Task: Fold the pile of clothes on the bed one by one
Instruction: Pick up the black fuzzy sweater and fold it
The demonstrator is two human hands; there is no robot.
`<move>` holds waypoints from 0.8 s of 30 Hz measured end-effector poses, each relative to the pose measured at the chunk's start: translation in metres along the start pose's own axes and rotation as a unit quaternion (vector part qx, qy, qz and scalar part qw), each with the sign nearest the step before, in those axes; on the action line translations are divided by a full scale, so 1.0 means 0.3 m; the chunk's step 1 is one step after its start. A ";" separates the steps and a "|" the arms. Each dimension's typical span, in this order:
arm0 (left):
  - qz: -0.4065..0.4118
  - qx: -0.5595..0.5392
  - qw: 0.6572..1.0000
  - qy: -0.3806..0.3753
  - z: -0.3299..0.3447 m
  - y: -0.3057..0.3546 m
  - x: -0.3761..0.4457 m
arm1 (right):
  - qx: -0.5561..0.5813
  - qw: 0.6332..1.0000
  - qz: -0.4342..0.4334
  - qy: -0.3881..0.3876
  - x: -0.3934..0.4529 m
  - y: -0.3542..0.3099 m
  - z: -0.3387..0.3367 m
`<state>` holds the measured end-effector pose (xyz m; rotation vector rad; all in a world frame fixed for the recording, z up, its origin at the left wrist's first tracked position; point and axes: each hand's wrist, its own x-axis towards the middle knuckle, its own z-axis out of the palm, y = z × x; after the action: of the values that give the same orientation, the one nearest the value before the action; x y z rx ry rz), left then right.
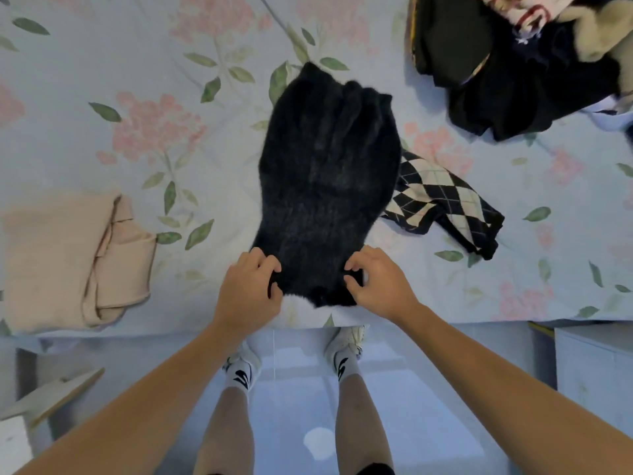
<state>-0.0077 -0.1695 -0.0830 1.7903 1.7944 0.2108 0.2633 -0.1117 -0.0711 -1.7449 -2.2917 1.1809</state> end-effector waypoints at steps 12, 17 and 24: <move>-0.042 -0.027 0.984 -0.168 0.276 0.390 0.097 | 0.068 0.979 0.088 0.171 0.665 0.038 -0.468; -0.050 0.046 0.994 -0.086 0.397 0.391 0.027 | 0.211 0.945 0.231 0.092 0.828 0.085 -0.520; -0.103 0.050 0.992 0.045 0.475 0.407 0.002 | 0.331 0.911 0.245 0.032 0.860 0.110 -0.509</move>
<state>0.1691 -0.2001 -0.1378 1.6708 2.0703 0.1237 0.2624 0.1895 -0.0857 -2.0288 -1.1835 1.6697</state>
